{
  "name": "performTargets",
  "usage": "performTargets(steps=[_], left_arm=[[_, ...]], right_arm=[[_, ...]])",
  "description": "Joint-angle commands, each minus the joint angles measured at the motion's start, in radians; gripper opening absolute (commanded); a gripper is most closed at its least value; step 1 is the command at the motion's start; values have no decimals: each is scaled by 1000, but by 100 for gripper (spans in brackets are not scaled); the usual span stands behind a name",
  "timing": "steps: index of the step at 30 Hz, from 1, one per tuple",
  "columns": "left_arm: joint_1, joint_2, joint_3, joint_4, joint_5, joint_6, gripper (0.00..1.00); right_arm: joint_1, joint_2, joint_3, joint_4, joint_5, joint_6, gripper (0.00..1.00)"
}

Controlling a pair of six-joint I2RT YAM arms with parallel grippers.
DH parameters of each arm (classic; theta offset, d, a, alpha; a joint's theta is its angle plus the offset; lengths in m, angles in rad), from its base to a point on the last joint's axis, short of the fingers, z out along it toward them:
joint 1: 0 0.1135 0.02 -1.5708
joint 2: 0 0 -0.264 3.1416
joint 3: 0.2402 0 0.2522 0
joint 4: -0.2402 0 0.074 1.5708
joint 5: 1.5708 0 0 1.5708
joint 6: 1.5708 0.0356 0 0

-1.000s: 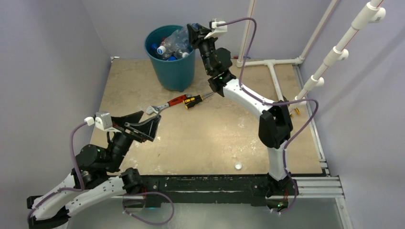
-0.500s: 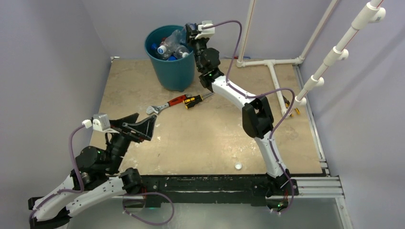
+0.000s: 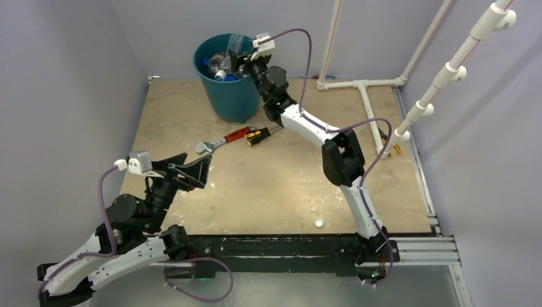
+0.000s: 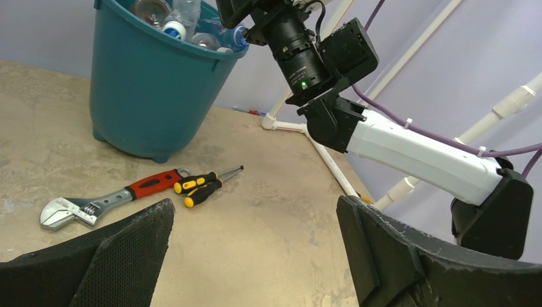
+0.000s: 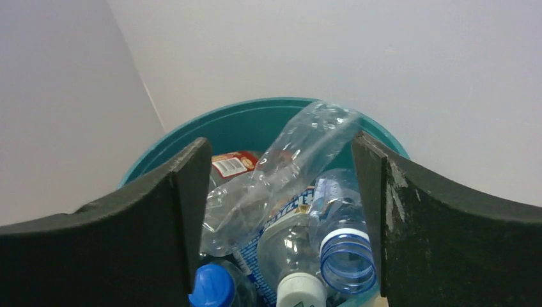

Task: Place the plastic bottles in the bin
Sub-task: Place the plastic bottle in the trash bin, then reset both arms

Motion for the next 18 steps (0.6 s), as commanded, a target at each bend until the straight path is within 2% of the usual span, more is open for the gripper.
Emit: performTargets(steps=[1,4,11,15,18], left_arm=[[-1,31,19,17,6,-18,98],[-1,41,21,17,9,-28,98],[-1,59,32,8,-19,-38,98],[-1,106,71,-78,-139,-79,96],[-1,188,123,-214,-266,-161,96]], right_arm=[[9,-136,-30,-13,-28,54,86],[9,-197,-79,3,-20,71,96],[8,-345,-135,-53,-47,122,99],[10,-507,-190,-190,-91,159,99],[12,-671,-353,-257,-171,178,99]])
